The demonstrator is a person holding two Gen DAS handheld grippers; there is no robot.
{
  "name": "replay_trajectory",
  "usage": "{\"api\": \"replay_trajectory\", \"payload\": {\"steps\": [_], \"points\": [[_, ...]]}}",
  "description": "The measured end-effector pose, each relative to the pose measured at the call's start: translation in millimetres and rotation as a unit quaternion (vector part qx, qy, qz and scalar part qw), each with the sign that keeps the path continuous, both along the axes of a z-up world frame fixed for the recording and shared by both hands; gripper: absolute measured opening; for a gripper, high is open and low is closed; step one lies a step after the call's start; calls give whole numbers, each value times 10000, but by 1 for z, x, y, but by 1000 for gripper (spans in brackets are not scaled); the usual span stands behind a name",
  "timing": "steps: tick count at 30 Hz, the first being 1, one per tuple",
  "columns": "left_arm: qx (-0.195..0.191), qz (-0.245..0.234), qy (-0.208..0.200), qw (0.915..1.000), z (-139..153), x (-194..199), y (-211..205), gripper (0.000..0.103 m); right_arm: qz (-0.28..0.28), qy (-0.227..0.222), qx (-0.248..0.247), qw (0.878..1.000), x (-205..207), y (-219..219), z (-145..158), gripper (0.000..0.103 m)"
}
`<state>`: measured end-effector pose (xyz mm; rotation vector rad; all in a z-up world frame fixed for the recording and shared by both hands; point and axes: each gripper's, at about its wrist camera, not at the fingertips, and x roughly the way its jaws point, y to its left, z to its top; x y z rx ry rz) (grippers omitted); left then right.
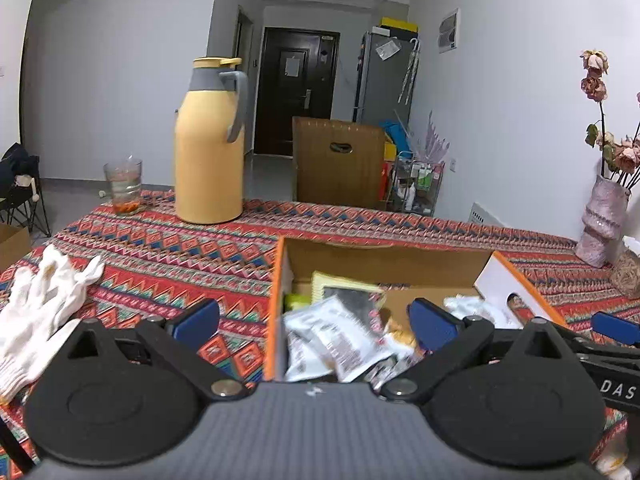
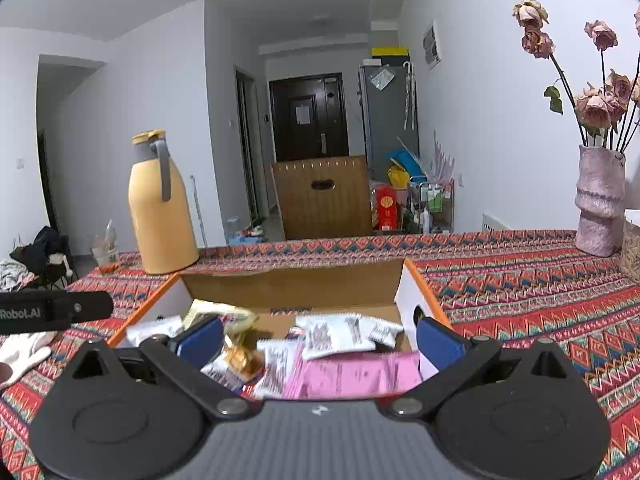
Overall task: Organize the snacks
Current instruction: 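Withdraw both open grippers from the box toward the remaining packets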
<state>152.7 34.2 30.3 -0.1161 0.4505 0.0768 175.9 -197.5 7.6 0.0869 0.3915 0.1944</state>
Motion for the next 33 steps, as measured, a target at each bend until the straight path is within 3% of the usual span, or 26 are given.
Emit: {"api": "replay_trajectory", "payload": {"steps": [19,33], "points": [[87,-47,248,9996,-30,-52,42,103,151,518,-165,9984,-50,26,-26,103],[-84,-102,336,9993,-54,-49,55,103,92,799,-388,9960,-54,39,-40,103]]}}
